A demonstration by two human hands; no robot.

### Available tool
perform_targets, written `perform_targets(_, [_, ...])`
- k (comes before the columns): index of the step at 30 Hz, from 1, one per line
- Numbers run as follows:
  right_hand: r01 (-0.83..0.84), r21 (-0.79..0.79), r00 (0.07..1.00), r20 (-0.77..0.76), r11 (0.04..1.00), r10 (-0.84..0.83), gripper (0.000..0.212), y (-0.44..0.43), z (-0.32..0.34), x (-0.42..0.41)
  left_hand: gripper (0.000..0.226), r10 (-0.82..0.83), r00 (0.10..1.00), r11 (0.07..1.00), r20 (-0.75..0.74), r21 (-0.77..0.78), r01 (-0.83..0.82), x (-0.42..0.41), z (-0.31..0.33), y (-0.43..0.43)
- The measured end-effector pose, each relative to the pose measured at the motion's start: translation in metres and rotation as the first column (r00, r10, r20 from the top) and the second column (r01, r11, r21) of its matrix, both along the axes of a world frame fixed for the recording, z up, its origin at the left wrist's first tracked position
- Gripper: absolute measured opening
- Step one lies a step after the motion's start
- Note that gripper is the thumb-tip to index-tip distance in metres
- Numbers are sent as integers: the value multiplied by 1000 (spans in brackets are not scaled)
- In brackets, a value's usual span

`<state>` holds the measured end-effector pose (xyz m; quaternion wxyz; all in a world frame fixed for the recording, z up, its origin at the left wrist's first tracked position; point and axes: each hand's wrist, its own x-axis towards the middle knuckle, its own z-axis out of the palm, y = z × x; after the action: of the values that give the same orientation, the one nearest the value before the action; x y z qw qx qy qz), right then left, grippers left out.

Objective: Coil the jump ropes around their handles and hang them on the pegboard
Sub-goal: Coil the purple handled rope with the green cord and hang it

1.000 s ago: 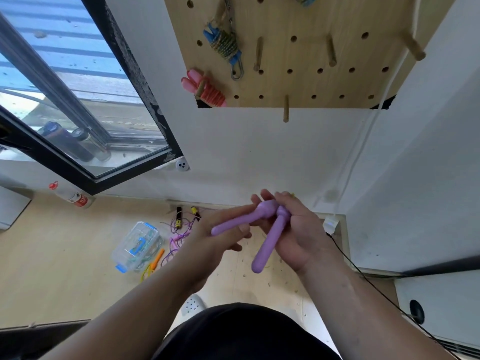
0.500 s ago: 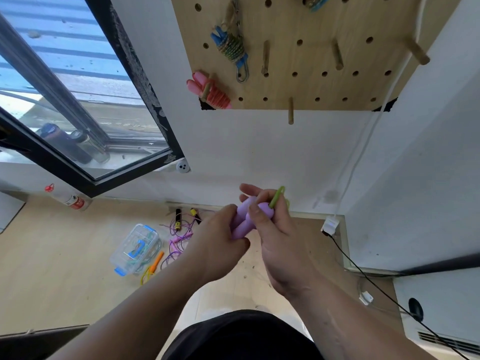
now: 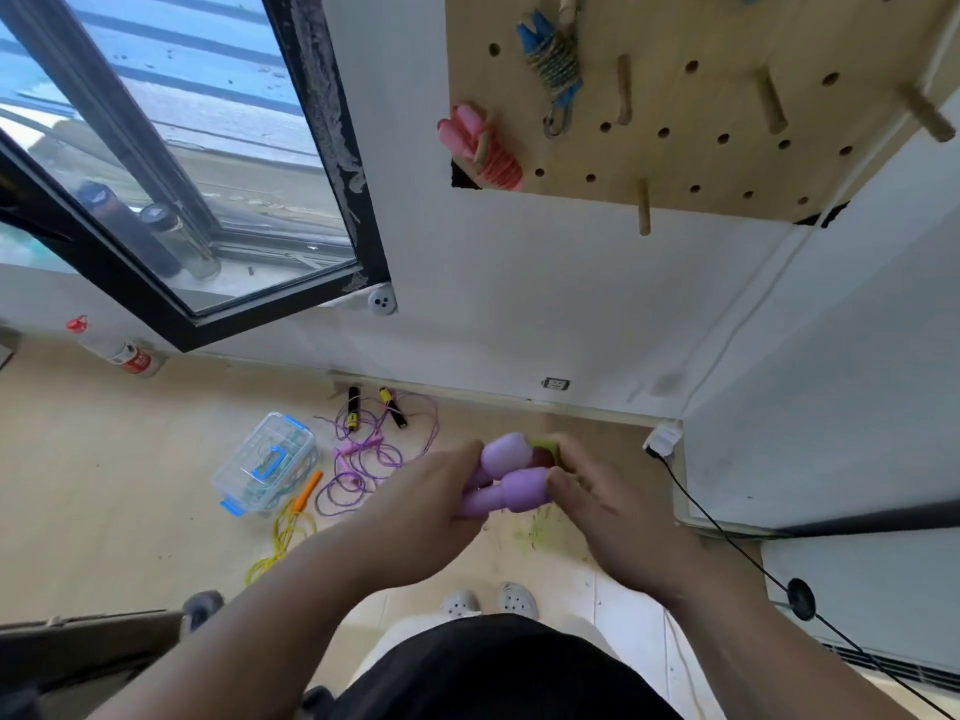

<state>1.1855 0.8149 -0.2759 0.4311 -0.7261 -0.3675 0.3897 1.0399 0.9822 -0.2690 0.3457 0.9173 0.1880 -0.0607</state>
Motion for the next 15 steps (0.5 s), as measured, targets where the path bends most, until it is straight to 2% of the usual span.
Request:
perform_targets(3, [7,12,992,126,1000,-8,41,18,3,-18,32,40,999,999,-15,9,-40,-16,-10,11])
perform_targets(6, [28,13,970,243,1000,-30,30,35,6,-40,29,115,993,991,23,-67,-114,-30,-17,18])
perform_targets(8, [57,48,961,269,997,-68,26,46,4,-53,26,204,977,970,65,-145,-193,-35,-19,16])
perform_targets(10, [96,85,951,286,992,-117,35,53,1,-61,29,289,950,943,117,-207,-261,-38,-22,14])
perform_targets(12, [122,90,946,290,988,-143,38,58,5,-66,25,308,936,935,171,-233,-265,-40,-23,14])
perform_targets(15, [136,98,963,219,986,-155,34,64,15,-70,24,288,933,930,216,-296,-218,-44,-22,21])
